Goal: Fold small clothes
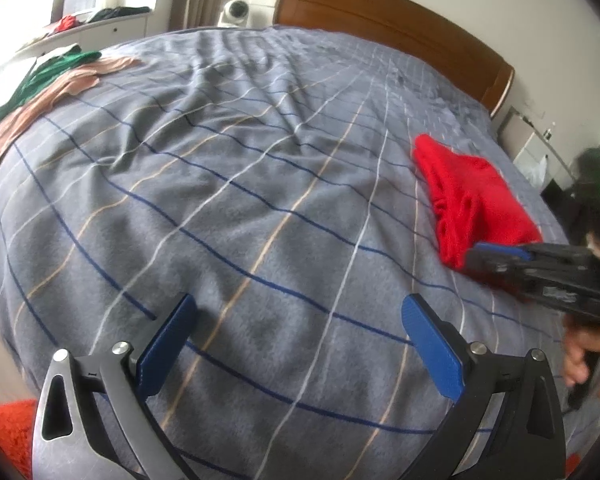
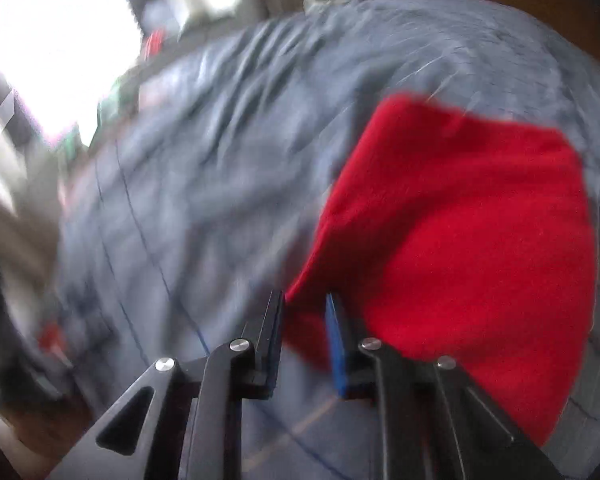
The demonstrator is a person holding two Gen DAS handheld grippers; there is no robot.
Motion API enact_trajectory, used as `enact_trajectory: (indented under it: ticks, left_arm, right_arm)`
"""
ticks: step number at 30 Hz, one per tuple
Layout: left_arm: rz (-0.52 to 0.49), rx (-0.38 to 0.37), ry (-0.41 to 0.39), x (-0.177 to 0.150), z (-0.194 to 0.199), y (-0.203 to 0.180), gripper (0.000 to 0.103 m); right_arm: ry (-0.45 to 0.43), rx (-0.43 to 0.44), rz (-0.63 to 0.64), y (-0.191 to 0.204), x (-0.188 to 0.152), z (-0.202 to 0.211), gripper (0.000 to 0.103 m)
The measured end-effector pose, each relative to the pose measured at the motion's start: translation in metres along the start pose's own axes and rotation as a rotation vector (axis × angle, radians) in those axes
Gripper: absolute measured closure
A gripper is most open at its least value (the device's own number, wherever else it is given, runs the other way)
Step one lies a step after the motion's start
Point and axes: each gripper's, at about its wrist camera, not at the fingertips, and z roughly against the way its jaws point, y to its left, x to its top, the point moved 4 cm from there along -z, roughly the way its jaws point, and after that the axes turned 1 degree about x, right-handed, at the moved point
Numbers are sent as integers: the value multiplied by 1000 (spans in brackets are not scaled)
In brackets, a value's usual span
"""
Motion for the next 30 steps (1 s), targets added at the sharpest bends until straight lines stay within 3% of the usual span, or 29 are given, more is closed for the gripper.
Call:
enact_trajectory:
  ticks: [2,4,7,10,12,13,15,18,19,20,22,30]
  left_arm:
    - [-2,0,1,0,0,0,1]
    - [-6,-2,2,0,0,-1,1]
    - [-13,0,5,0,-2,-4,1]
    - [-26,9,12,-1,-4,-10,1]
    - [-31,15,21,-3,-6,-13,1]
    - [-30,15,25,-3,-6,-14,1]
    - [-28,13,36,-5,-7,-14,1]
    - [-42,19,41,-6,-8,-15,1]
    - [-48,23,42,-6,-8,-16,1]
    - [-54,27,44,-6,-9,-16,1]
    - [-63,35,45,-7,-10,-17,1]
    - [-104,73,46,-10,-13,-20,1]
  right_arm:
    - [-47,23,-15,-2,0,21,82]
    - [-149,38,-68,-15,-1,61,82]
    - [-241,-36,-172,-50,-12,101,82]
    - [-207,-108,-281,-87,-34,96,82]
    - [-56,-80,-361,-103,-61,59,81]
    - [-22,-79,-370,-100,-69,49,81]
    - [-80,-110,-346,-89,-79,53,81]
    - [-145,-50,-416,-83,-87,71,80]
    - [-168,-36,-438,-83,-91,78,69]
    - [-195,-31,-456,-83,-96,85,49]
    - [-233,-49,-468,-80,-101,92,37]
    - [-239,-73,-557,-92,-123,87,37]
